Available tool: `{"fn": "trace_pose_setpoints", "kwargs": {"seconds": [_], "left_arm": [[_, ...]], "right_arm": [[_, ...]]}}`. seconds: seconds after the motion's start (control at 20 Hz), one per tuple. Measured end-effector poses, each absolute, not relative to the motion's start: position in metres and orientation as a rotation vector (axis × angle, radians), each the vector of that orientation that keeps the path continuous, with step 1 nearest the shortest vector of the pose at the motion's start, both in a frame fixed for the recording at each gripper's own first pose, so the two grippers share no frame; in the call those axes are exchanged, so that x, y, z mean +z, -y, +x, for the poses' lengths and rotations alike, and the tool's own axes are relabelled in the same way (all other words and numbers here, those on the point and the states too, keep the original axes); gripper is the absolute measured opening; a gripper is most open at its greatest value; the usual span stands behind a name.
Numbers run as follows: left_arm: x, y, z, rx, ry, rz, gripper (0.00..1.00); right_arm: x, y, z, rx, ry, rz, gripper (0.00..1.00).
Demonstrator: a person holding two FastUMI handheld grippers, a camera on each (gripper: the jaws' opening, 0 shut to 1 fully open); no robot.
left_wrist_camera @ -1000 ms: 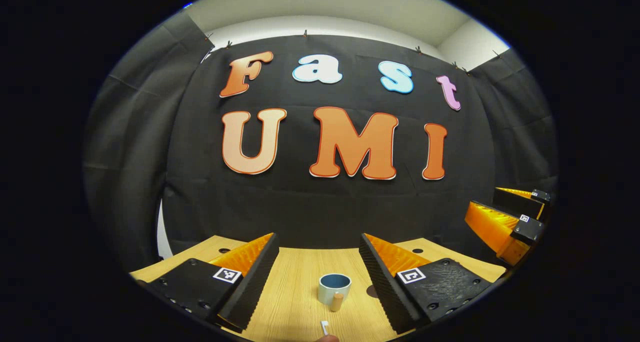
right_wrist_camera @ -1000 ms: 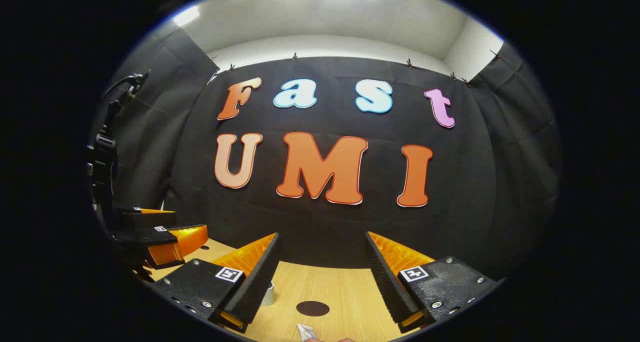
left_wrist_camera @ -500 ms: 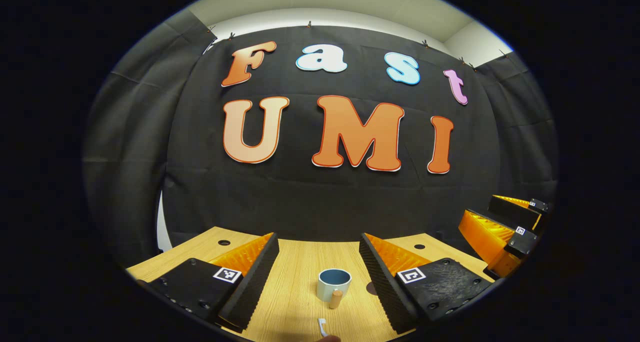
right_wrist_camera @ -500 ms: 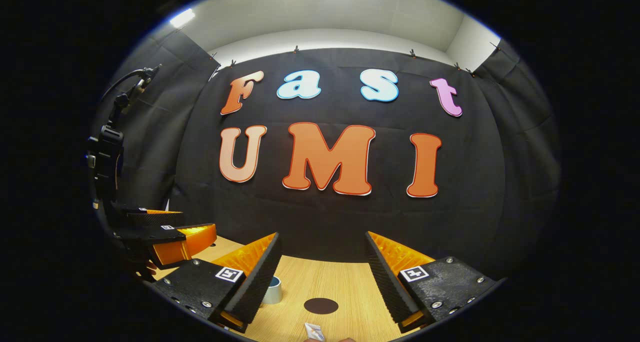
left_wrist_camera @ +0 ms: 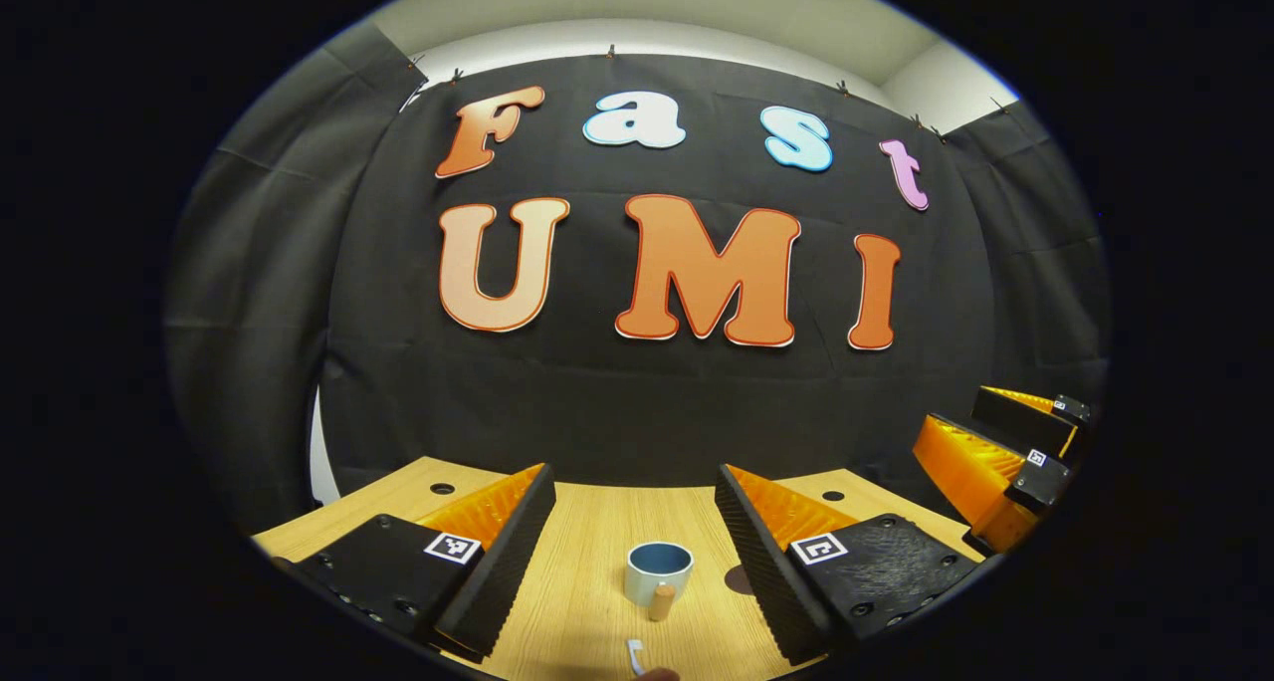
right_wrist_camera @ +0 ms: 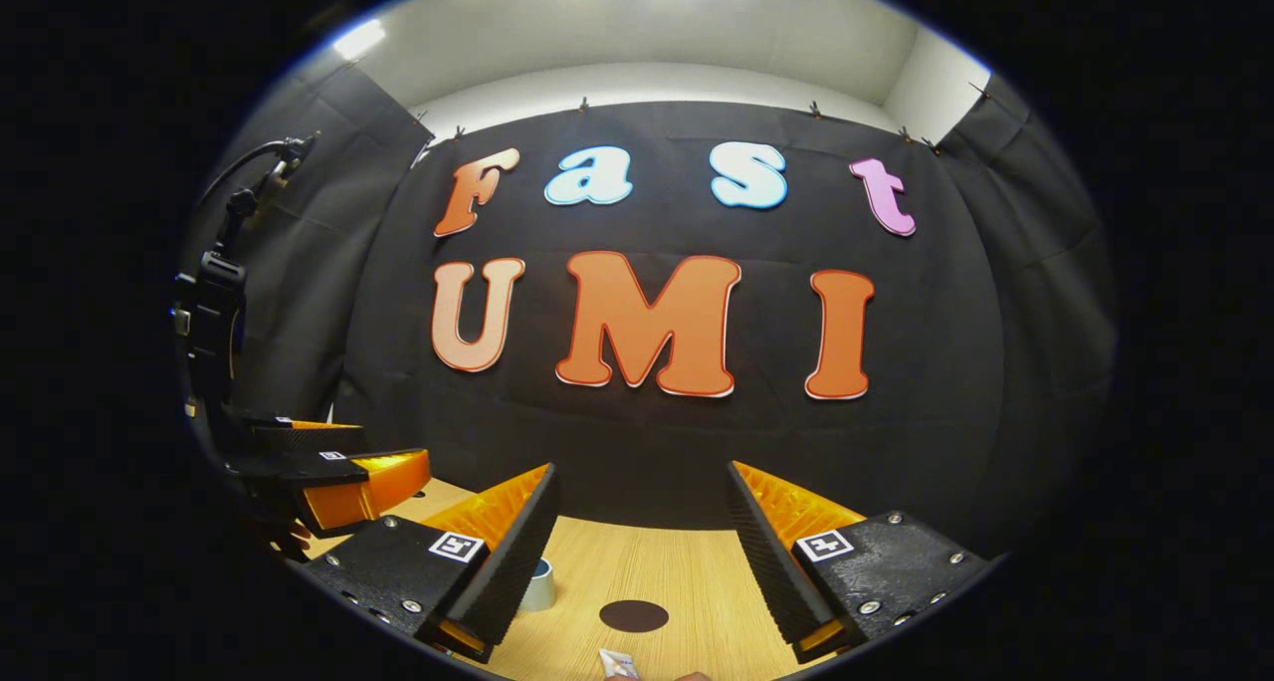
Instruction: Put the toothbrush and toothpaste on the desktop into the cup, then pick up the cup and place it on the coaster on the desktop.
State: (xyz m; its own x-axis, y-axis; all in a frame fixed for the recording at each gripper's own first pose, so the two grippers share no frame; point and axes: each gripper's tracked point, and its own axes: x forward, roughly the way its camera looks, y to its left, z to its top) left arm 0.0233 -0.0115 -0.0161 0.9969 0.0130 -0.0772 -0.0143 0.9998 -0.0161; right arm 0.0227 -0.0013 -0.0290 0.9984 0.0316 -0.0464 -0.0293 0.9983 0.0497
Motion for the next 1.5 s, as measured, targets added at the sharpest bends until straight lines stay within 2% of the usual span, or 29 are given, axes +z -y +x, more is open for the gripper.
{"fn": "trace_pose_setpoints", "kwargs": {"seconds": [0.35, 0.8, 1.0, 1.25, 1.5], "left_arm": [[-0.053, 0.021, 0.024, -0.005, -0.204, 0.011, 0.97], [-0.134, 0.041, 0.021, -0.099, -0.484, 0.001, 0.97], [-0.187, 0.046, 0.007, -0.106, -0.742, 0.010, 0.97], [-0.222, 0.053, -0.027, -0.102, -1.105, -0.097, 0.91], [-0.224, 0.043, -0.038, -0.083, -1.269, -0.080, 0.89]], "right_arm": [[-0.089, 0.006, 0.023, 0.035, -0.211, 0.085, 0.98], [-0.196, -0.017, 0.014, 0.091, -0.523, 0.065, 0.99], [-0.233, -0.027, 0.006, 0.134, -0.671, 0.011, 0.96], [-0.263, -0.033, -0.005, 0.181, -0.786, -0.055, 0.96], [-0.297, -0.032, -0.025, 0.231, -0.992, -0.065, 0.88]]}}
